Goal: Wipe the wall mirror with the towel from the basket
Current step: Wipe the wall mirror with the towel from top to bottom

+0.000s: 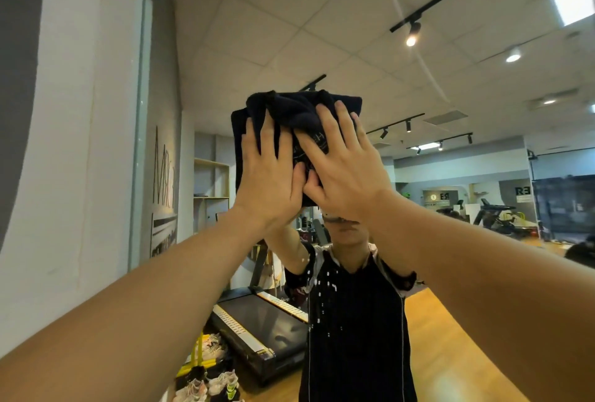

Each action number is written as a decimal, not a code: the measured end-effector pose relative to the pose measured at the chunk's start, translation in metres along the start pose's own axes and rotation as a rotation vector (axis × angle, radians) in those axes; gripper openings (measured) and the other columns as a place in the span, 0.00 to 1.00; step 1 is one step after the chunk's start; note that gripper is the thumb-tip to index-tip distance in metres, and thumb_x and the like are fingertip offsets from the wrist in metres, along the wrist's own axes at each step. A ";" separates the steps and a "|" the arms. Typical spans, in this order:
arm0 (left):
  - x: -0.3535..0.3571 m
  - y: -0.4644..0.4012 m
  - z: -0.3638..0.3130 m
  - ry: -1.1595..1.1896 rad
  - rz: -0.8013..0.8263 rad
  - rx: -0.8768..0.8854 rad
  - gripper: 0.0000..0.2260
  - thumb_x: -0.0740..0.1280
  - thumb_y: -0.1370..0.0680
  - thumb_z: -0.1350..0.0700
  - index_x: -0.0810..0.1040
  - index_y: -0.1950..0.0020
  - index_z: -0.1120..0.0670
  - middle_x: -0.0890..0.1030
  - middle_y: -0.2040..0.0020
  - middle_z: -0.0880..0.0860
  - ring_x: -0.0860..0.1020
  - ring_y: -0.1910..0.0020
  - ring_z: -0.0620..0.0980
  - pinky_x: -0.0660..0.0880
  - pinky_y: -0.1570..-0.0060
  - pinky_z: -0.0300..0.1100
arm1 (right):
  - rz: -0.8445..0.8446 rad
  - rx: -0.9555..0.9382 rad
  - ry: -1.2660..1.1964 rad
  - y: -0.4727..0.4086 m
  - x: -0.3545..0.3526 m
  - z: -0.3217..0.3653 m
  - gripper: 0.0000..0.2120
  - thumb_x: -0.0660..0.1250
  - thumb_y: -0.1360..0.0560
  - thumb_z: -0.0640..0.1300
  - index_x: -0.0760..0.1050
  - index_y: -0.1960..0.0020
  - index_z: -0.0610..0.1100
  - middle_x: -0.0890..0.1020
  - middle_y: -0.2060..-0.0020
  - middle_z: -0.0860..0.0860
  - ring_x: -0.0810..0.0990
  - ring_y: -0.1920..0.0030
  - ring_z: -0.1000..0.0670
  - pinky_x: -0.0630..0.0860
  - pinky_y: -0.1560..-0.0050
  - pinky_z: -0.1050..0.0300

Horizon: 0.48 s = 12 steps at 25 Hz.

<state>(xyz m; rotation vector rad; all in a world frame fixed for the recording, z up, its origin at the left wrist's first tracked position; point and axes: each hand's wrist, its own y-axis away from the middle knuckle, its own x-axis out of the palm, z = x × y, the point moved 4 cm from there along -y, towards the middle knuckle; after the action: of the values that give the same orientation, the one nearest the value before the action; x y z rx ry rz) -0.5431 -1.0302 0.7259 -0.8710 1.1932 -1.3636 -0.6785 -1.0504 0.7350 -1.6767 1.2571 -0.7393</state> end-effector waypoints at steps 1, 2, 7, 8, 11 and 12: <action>0.006 -0.005 -0.015 0.018 0.030 -0.020 0.32 0.55 0.19 0.49 0.53 0.18 0.60 0.52 0.18 0.63 0.48 0.19 0.65 0.52 0.22 0.67 | 0.002 0.004 0.011 0.008 -0.005 -0.016 0.31 0.54 0.20 0.55 0.60 0.19 0.46 0.62 0.22 0.35 0.57 0.21 0.31 0.57 0.22 0.33; 0.012 -0.011 -0.031 0.031 0.055 -0.027 0.32 0.53 0.19 0.48 0.52 0.17 0.59 0.50 0.18 0.63 0.47 0.19 0.66 0.51 0.22 0.66 | 0.008 0.008 0.025 0.017 -0.009 -0.032 0.31 0.55 0.20 0.55 0.60 0.19 0.46 0.62 0.22 0.35 0.57 0.21 0.31 0.57 0.22 0.33; 0.037 -0.039 -0.120 0.094 0.074 -0.002 0.34 0.51 0.20 0.45 0.49 0.17 0.58 0.47 0.17 0.62 0.45 0.19 0.69 0.50 0.22 0.67 | 0.052 0.059 0.090 0.059 -0.034 -0.117 0.32 0.58 0.20 0.54 0.59 0.18 0.46 0.60 0.21 0.36 0.56 0.21 0.32 0.57 0.22 0.33; 0.041 -0.044 -0.140 0.104 0.081 -0.003 0.34 0.51 0.20 0.45 0.49 0.17 0.58 0.46 0.17 0.61 0.45 0.19 0.69 0.49 0.21 0.66 | 0.061 0.071 0.100 0.068 -0.040 -0.134 0.32 0.58 0.20 0.54 0.58 0.18 0.47 0.59 0.21 0.36 0.55 0.20 0.32 0.57 0.22 0.34; 0.056 -0.060 -0.195 0.113 0.109 0.011 0.34 0.48 0.20 0.44 0.46 0.16 0.56 0.44 0.17 0.59 0.43 0.19 0.68 0.44 0.20 0.64 | 0.092 0.106 0.138 0.095 -0.056 -0.183 0.32 0.57 0.20 0.53 0.57 0.18 0.47 0.58 0.20 0.36 0.54 0.20 0.33 0.57 0.22 0.34; 0.061 -0.065 -0.211 0.116 0.108 0.019 0.34 0.48 0.20 0.43 0.46 0.16 0.56 0.44 0.17 0.59 0.42 0.19 0.68 0.43 0.20 0.63 | 0.109 0.122 0.148 0.102 -0.061 -0.198 0.32 0.56 0.20 0.53 0.56 0.18 0.47 0.57 0.20 0.37 0.53 0.20 0.33 0.57 0.21 0.34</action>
<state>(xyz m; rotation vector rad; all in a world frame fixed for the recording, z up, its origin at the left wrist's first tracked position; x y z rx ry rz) -0.7707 -1.0561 0.7331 -0.7122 1.2950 -1.3500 -0.9096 -1.0612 0.7304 -1.4655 1.3661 -0.8684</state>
